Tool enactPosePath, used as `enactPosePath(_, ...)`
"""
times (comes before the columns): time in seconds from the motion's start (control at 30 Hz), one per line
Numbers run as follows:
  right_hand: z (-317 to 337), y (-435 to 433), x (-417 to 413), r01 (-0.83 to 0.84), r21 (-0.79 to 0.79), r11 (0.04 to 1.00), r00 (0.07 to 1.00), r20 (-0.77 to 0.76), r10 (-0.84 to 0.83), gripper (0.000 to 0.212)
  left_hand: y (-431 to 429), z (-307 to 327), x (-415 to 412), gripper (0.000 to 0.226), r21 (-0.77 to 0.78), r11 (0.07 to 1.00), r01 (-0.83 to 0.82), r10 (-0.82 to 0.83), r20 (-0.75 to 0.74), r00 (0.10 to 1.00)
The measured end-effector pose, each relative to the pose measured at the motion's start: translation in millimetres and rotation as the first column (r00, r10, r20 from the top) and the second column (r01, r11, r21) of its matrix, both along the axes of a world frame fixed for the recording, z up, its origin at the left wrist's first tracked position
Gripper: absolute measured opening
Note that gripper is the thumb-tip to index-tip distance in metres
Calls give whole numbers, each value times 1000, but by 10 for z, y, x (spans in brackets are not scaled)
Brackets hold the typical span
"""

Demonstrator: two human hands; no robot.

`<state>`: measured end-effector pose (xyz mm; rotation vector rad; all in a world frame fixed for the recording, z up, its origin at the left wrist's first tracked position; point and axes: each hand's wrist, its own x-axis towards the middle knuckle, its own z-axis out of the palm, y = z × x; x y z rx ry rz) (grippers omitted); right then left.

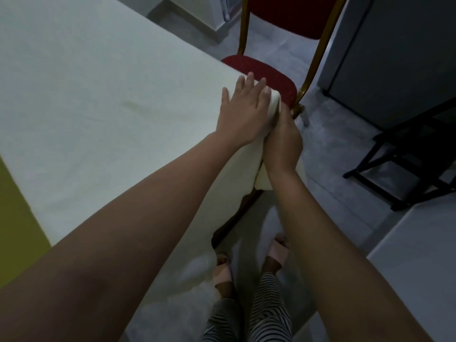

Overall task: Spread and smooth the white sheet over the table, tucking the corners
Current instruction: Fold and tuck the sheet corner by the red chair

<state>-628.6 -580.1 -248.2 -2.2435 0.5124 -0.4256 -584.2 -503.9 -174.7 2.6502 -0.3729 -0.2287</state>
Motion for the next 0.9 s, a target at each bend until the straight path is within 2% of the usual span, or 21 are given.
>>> enactPosePath(0.2, -542, -153, -138, 27, -52, 998, 1000, 13, -26, 31, -22, -22, -23, 51, 57, 997, 49, -53, 78, 996)
enactPosePath(0.33, -820, -169, -256, 54, -57, 997, 995, -83, -59, 37, -22, -34, -53, 48, 100, 989, 107, -122, 157, 980)
enactPosePath(0.47, -828, -9, -480, 84, 7, 996, 990, -118, -82, 42, -12, -21, -30, 48, 95, 990, 109, -122, 152, 981)
enactPosePath(0.53, -746, 21, -559, 97, 74, 993, 972, -222, -79, 49, -18, -7, -28, 48, 85, 989, 118, -130, 143, 981)
enactPosePath(0.63, -611, -40, -726, 51, 67, 996, 957, -287, -30, 56, -15, -16, -31, 47, 70, 992, 105, -113, 133, 985)
enactPosePath(0.73, -365, -145, -707, 29, 99, 995, 968, -252, -3, 32, -13, -19, -38, 48, 78, 993, 88, -99, 141, 985)
enactPosePath(0.8, -231, -153, -460, 34, 63, 997, 978, -209, -20, 18, -14, -8, -56, 48, 94, 991, 93, -106, 146, 983)
enactPosePath(0.9, -91, -85, -33, 128, 3, 992, 986, -109, -127, 26, -20, 3, -59, 50, 116, 989, 90, -107, 153, 982)
